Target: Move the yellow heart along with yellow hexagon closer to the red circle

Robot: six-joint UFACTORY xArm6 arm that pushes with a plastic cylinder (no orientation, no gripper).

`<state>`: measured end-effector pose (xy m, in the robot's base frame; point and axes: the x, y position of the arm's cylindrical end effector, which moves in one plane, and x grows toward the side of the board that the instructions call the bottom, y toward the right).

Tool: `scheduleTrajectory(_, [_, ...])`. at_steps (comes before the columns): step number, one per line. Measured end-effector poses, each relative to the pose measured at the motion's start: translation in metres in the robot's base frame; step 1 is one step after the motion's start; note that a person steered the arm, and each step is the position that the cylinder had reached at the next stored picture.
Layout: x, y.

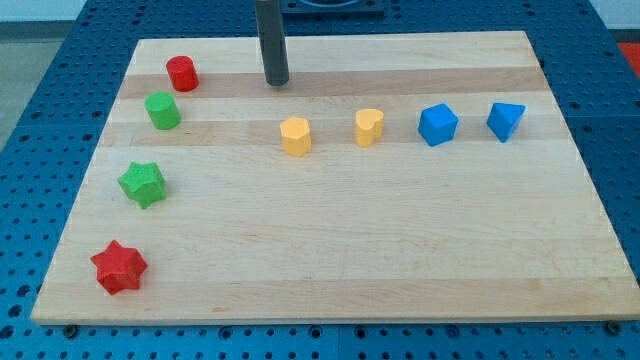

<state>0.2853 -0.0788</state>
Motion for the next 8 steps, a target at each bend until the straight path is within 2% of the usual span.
scheduleTrajectory(1, [0.016,-0.033])
scheduleTrajectory(2, [0.016,-0.035])
scheduleTrajectory(3, [0.016,-0.09])
scheduleTrajectory(4, [0.017,-0.111])
scheduleTrajectory(7, [0.024,-0.133])
scheduleTrajectory(8, [0.024,-0.165])
